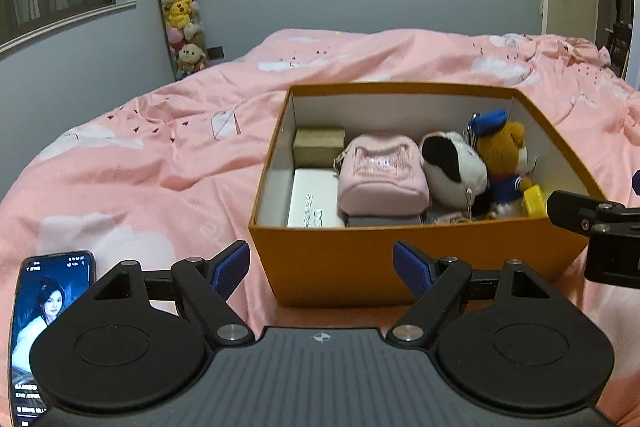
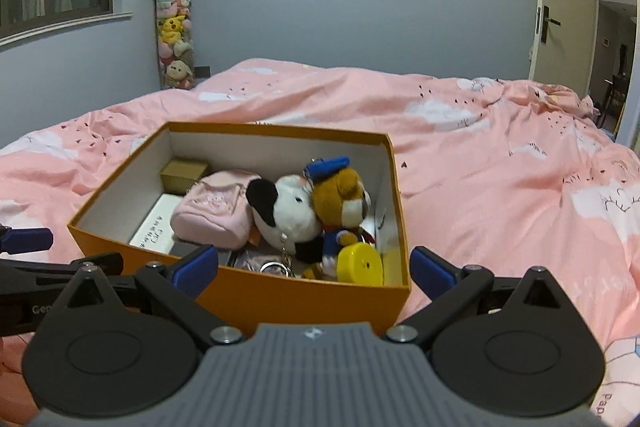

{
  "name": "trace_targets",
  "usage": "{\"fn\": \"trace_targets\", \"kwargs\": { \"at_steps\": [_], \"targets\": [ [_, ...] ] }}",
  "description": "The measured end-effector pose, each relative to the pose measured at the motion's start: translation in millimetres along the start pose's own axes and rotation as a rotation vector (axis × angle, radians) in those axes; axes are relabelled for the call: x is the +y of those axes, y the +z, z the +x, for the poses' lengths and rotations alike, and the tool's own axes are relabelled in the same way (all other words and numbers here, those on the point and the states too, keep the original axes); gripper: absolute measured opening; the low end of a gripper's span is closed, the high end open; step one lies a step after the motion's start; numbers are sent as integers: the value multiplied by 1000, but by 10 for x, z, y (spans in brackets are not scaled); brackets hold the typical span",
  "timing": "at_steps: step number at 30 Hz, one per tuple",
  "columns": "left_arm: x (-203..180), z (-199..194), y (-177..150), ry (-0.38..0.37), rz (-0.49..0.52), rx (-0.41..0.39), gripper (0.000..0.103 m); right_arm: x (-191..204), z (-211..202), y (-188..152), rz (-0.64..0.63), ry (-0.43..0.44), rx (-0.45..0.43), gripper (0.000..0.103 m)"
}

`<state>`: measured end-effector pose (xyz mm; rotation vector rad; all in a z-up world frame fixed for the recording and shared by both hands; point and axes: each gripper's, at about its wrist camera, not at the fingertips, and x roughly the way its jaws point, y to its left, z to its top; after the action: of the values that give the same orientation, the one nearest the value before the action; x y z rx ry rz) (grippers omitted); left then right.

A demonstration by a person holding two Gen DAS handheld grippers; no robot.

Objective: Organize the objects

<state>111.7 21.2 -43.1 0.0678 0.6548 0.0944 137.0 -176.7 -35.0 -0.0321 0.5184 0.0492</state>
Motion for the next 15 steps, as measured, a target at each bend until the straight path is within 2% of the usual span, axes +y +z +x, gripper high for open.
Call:
{"fn": "trace_targets", "kwargs": {
  "at_steps": [15],
  "targets": [
    [-33, 6, 7, -3, 15, 25, 95, 10, -13, -30, -6, 2, 3, 102]
  ]
}}
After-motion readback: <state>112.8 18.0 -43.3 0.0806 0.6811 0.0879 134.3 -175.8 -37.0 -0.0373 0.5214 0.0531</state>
